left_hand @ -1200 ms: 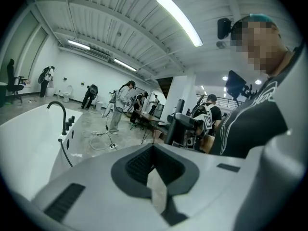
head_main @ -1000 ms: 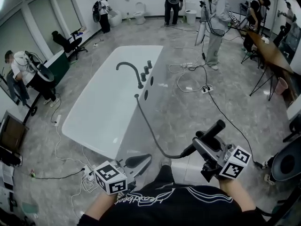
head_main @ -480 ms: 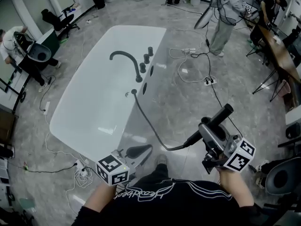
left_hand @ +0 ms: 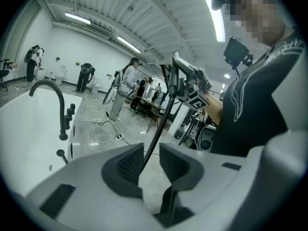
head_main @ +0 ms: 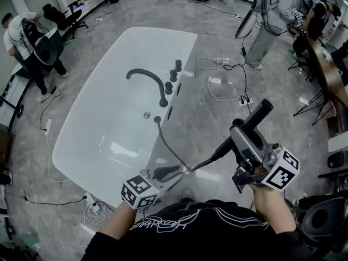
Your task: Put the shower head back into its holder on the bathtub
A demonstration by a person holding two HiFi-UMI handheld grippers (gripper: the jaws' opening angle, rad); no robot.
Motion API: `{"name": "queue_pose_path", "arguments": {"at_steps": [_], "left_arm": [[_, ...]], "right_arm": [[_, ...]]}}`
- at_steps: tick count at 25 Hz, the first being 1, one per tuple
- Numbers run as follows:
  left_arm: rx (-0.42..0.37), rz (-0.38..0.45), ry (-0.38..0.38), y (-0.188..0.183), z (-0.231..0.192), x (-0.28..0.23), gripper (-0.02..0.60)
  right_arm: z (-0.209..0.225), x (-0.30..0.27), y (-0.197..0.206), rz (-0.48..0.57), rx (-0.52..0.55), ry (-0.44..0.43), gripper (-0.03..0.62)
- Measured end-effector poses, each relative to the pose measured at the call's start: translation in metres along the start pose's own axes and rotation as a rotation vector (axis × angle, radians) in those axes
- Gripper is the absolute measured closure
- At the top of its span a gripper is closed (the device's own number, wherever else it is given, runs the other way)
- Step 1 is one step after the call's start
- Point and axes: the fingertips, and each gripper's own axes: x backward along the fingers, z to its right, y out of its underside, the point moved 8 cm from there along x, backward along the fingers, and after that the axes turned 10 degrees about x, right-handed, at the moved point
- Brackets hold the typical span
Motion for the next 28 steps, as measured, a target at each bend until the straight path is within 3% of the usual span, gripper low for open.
{"name": "queue_pose_path", "arguments": {"at_steps": [3,6,10,21,23,25,28], "left_arm": [[-0.011,-0.030,0.000,0.001,-0.013,-0.014,0.433],[-0.008,-0.056,0.025,0.007,-0.021,-0.033,0.399],[-0.015,-0.091,0.050,0.023,-0.034,-0.065,0.396],[-0.024,-0.185,0.008,0.043,-0.064,-0.128,0.396],[-0.022,-0.187,0.014,0.043,-0.067,-0.135,0.404],[-0.026,-0.180,0.010,0.042,-0.071,-0.139,0.478],[-0.035,-0.196,-0.007,0.042,-0.076,-0.142,0.512]], "right_arm": [[0.001,-0.014,-0.009,0.011,0.014,-0.007,0.464],[0.001,-0.023,-0.020,0.017,0.028,-0.028,0.464],[0.004,-0.034,-0.030,0.033,0.019,-0.061,0.464],[0.018,-0.047,-0.047,0.065,-0.054,-0.118,0.464],[0.024,-0.048,-0.048,0.072,-0.064,-0.114,0.464],[0.030,-0.047,-0.050,0.072,-0.057,-0.103,0.464],[0.040,-0.042,-0.050,0.057,-0.034,-0.076,0.464]]}}
